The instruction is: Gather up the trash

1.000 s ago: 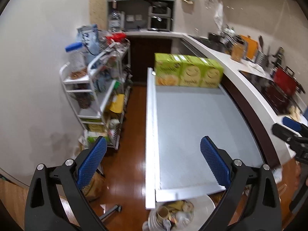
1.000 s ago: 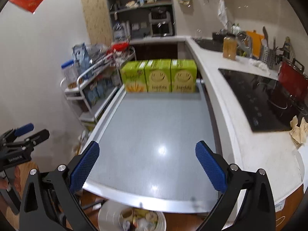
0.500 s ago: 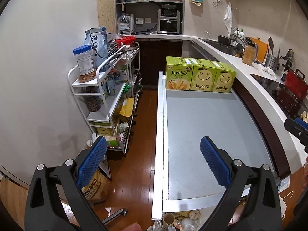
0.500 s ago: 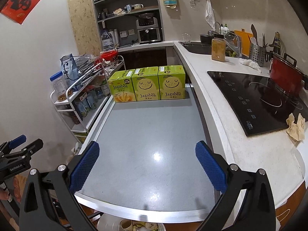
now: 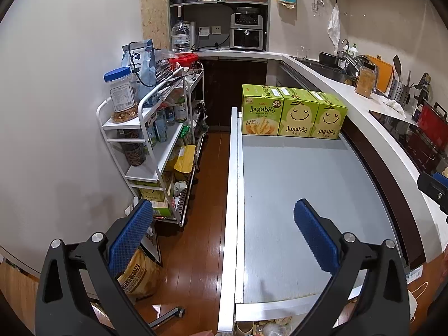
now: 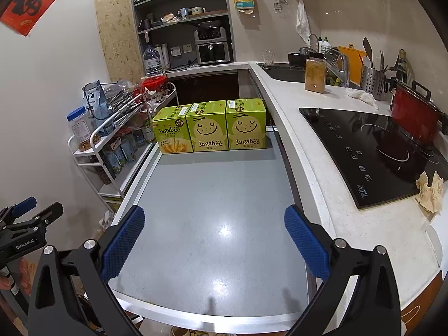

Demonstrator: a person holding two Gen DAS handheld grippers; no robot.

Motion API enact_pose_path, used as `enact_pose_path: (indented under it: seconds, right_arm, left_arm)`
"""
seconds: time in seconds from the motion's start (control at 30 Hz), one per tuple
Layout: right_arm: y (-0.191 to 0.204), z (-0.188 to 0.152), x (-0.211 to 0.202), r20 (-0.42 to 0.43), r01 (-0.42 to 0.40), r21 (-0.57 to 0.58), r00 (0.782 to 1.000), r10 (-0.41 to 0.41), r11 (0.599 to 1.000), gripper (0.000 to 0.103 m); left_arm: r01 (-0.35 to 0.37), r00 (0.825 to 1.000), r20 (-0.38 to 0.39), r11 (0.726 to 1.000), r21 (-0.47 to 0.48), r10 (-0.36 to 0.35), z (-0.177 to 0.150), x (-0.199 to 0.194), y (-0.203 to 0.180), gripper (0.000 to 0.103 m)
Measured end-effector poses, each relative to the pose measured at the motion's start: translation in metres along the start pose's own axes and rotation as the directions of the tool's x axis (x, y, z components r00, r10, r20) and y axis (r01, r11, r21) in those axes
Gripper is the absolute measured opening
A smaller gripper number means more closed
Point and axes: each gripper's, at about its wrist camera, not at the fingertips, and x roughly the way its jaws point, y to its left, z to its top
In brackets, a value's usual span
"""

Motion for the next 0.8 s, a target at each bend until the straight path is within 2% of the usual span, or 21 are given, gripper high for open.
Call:
enact_pose_path:
  seconds: [0.17,0.27,0.47,0.8]
  right_arm:
    - [0.001,0.005,-0.001,0.017,0.011,-0.015,1.0,-0.011,1.0,0.098]
    - [0.001,0.007,0.001,0.021,0.015,-0.011,1.0,-0.015,1.0,0.098]
    - [0.003,0.006,0.006,0.014,0.026,-0.02,1.0,-0.026,0.999,0.098]
    - [0.008,0.007,0.01,0.014,0.023,-0.033,1.0,-0.022,0.999,0.098]
  left_arm:
    - [0.007,1.0,0.004,0.999,-0.034,-0.007,0.004,0.004,0.004,0.101]
    - [-0.032,0.999,0.005,0.999,-0.041,0.032,0.005,0.006,0.006,0.101]
    - [-0.058,0.998,0.008,0.998,-0.03,0.058,0.006,0.01,0.008,0.101]
    - [-0.039,0.999,-0.001,0.998,-0.052,0.039,0.009,0.018,0.013,0.101]
